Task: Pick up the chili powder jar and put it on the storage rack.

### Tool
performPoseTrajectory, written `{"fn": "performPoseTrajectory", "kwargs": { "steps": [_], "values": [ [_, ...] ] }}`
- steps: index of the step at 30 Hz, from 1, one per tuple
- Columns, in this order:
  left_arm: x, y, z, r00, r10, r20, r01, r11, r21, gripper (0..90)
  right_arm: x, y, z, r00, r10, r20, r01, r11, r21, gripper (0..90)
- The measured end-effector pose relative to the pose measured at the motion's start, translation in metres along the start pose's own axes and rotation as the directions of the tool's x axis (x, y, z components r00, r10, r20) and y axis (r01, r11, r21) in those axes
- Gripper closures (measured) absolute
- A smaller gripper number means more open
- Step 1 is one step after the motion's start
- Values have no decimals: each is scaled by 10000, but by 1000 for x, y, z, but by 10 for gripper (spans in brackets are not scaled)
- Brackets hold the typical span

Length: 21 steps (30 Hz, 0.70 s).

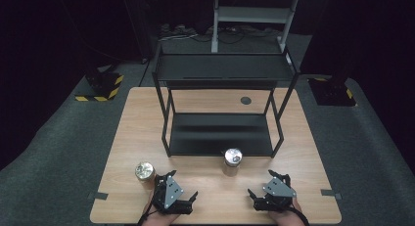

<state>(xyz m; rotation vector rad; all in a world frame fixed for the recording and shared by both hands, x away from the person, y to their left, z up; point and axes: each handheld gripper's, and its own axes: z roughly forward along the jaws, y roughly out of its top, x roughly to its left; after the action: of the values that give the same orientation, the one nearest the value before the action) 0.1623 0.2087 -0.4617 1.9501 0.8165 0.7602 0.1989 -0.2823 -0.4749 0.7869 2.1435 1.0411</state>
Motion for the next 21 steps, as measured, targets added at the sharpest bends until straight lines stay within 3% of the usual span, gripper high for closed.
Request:
{"fn": "performPoseTrajectory", "kwargs": {
  "steps": [21],
  "values": [
    [5,3,-27,9992,-328,-241,304,9951,-938,4,-1,0,0,10000,44,-28,-44,10000,-7,3]
  ]
}}
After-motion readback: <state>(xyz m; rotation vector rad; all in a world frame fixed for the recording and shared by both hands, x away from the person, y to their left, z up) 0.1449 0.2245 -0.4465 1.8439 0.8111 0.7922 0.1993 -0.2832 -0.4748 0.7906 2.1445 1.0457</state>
